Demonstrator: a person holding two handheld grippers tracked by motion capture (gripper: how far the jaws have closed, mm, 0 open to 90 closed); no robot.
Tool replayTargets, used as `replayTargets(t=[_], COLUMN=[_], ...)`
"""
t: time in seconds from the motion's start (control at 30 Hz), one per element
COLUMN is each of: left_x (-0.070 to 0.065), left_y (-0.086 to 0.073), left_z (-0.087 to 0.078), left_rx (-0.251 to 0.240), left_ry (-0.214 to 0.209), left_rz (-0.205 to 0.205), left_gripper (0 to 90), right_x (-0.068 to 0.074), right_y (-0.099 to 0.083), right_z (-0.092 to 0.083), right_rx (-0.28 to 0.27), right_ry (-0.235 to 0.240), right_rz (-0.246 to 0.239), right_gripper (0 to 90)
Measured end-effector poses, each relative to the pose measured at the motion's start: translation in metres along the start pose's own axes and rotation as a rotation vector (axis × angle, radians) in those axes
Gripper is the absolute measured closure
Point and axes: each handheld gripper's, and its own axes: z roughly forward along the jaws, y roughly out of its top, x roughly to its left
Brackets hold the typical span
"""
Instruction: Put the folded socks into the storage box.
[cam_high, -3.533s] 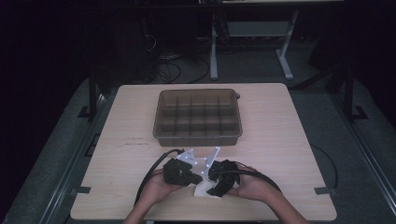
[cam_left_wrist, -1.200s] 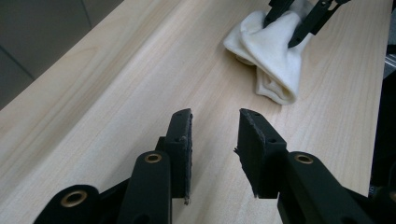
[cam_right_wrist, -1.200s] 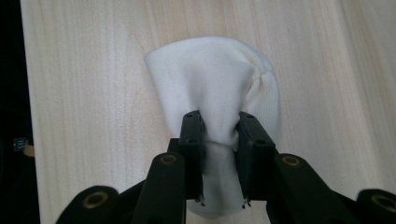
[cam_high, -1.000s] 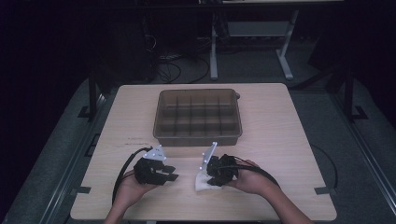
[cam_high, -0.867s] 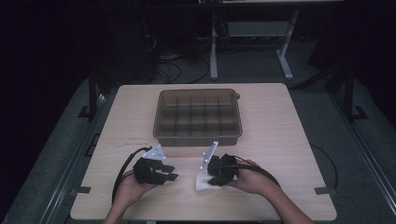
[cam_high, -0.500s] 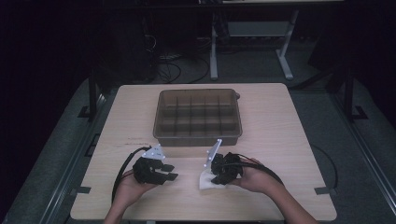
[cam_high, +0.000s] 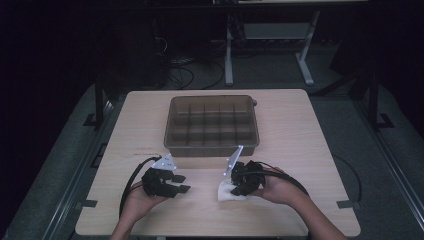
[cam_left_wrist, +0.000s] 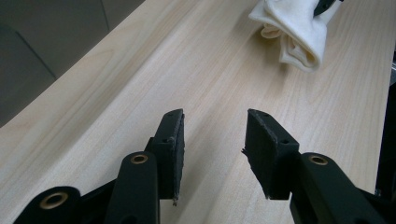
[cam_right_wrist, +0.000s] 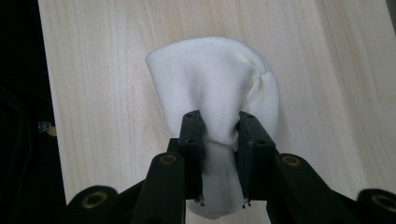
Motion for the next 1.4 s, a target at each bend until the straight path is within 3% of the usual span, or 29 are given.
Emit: replayTargets(t=[0.77,1.4], left_x=[0.003,0.004], left_y=[-0.002,-0.001], left_z=[-0.008,-0.012], left_rx=[-0.005,-0.012], left_ry=[0.034,0.055], left_rz=[-0.011,-0.012], left_gripper=[46.5,42.5], right_x=[-0.011,-0.016], right_y=[-0.013,-0.011], right_z=[-0.027,-0.039], right_rx=[0.009,0.016], right_ry=[-0.001,-0.014], right_rz=[0.026,0.024], right_gripper=[73.2,73.1])
